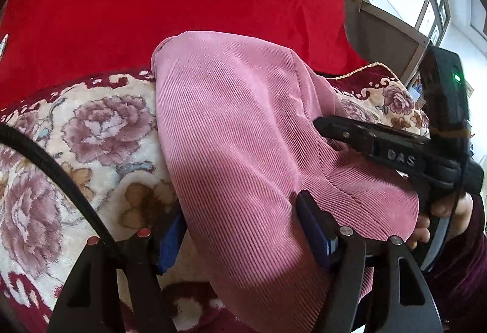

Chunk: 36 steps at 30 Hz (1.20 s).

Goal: Fold large clothes

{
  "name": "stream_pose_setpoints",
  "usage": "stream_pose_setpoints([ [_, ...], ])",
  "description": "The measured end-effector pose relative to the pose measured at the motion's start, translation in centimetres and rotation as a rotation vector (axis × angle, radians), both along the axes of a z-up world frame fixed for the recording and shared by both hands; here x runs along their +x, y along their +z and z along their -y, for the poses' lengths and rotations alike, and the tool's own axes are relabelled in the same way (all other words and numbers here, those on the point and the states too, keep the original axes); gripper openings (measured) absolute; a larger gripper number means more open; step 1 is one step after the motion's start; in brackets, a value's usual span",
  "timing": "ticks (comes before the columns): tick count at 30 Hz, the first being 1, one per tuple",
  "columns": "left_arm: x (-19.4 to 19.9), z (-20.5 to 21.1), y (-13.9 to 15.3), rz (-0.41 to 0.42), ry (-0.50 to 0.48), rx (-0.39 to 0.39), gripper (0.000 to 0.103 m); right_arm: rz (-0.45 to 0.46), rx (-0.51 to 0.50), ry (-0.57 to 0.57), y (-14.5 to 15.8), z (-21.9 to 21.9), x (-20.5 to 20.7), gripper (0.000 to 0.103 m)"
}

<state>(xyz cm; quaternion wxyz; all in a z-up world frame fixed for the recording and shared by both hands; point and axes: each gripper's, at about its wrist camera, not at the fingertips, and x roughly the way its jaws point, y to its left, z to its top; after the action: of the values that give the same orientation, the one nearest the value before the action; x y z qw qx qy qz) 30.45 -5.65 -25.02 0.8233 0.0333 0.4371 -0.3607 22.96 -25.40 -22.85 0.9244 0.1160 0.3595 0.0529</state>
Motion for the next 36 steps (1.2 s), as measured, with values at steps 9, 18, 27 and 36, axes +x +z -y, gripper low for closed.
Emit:
stream_pose_setpoints([
  [9,0.0,0.1,-0.2,0.003,0.006,0.007,0.072,-0.015,-0.001,0.015,0.0,-0.6,-2.8,0.038],
  [18,-0.5,-1.4,2.2,0.081,0.031,0.015,0.073,-0.022,-0.009,0.028,-0.8,-0.3,-2.5,0.038],
  [27,-0.3,-1.0,0.2,0.074,0.03,0.074,0.073,-0.028,-0.016,0.03,-0.7,-0.4,-2.4,0.038],
  [36,-0.1,-1.1,0.1,0.048,0.038,0.064,0.073,0.029,0.051,0.004,2.2,1.3,-4.9,0.038],
])
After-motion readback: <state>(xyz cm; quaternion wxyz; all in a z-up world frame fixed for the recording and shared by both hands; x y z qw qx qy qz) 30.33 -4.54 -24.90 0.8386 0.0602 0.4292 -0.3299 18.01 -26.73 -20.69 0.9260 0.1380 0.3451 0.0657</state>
